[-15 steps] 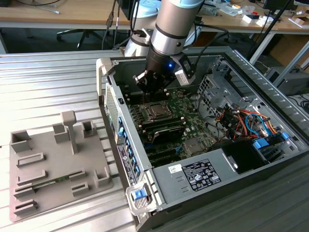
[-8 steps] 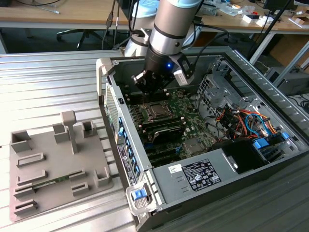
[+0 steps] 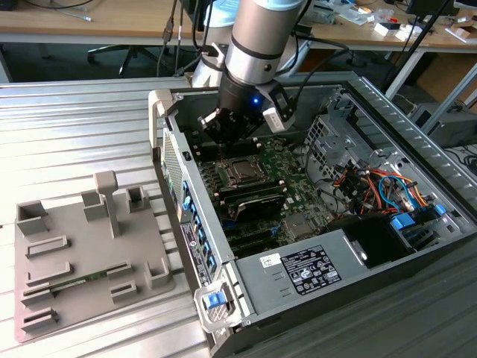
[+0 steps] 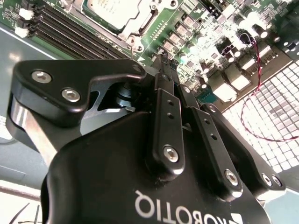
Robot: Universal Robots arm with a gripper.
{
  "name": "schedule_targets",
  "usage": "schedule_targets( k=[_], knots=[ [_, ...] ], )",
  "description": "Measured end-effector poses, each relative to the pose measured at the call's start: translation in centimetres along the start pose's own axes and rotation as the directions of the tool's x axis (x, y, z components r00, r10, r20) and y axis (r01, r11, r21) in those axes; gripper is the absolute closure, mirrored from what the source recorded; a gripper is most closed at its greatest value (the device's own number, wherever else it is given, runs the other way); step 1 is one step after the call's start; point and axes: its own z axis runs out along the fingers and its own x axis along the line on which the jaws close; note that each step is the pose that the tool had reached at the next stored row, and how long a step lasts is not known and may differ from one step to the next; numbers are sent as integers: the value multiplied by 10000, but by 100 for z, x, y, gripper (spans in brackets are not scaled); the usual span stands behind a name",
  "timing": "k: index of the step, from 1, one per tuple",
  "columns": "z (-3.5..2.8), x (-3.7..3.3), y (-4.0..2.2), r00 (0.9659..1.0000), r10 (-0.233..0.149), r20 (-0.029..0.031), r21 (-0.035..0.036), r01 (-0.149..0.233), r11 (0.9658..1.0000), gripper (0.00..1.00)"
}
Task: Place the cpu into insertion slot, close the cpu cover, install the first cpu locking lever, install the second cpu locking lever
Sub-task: 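Install the first cpu locking lever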
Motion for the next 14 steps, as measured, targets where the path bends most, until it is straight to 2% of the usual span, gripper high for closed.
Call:
schedule_targets(
  k=[7, 10, 14],
  knots=[
    [-18, 25, 4, 10000, 1, 2, 1, -1, 10000, 89],
    [-17, 58, 7, 10000, 1, 2, 2, -1, 10000, 89],
    [-14, 141, 16, 10000, 1, 3, 1, -1, 10000, 89]
  ],
)
